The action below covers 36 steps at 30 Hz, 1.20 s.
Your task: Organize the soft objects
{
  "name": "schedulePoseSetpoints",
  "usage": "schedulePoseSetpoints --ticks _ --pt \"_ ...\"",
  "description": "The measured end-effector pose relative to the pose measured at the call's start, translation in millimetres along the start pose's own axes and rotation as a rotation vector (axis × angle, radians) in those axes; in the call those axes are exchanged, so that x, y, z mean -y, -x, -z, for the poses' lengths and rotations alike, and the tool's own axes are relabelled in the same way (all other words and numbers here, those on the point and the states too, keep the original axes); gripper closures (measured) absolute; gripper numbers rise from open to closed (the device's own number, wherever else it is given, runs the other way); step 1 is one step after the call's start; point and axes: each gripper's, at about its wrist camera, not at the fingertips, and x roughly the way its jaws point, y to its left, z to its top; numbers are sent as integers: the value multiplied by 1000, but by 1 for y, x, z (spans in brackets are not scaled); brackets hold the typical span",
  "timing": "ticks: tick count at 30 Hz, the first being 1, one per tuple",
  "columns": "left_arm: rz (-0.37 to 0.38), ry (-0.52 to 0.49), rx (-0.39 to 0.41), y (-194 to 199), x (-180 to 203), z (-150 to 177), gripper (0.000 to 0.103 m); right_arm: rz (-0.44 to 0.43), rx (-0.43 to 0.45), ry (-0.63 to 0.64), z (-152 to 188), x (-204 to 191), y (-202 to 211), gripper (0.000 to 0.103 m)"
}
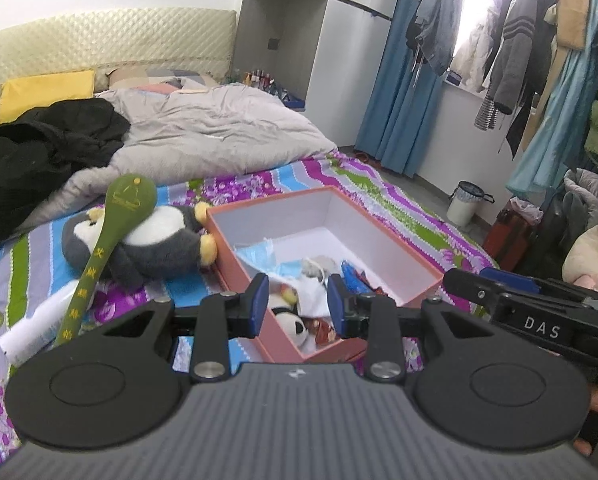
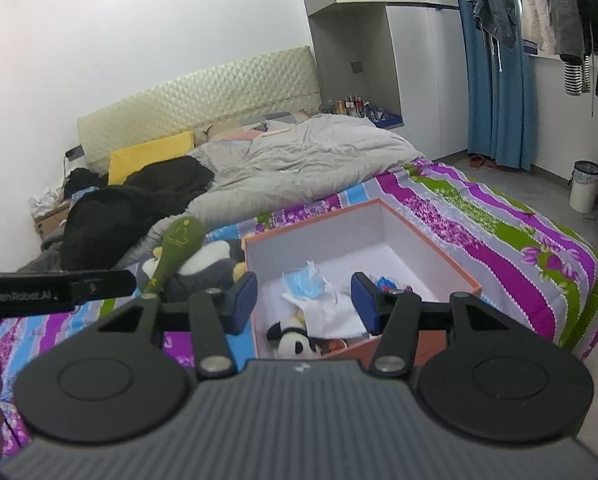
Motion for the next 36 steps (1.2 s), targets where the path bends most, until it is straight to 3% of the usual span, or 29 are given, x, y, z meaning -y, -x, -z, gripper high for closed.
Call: schedulePoseSetpoints --ticks 17,36 --pt "-47 21 -37 -4 6 51 61 33 -32 -20 45 10 9 48" --pt "-68 33 -32 -10 -1 56 60 33 -73 22 50 14 5 48"
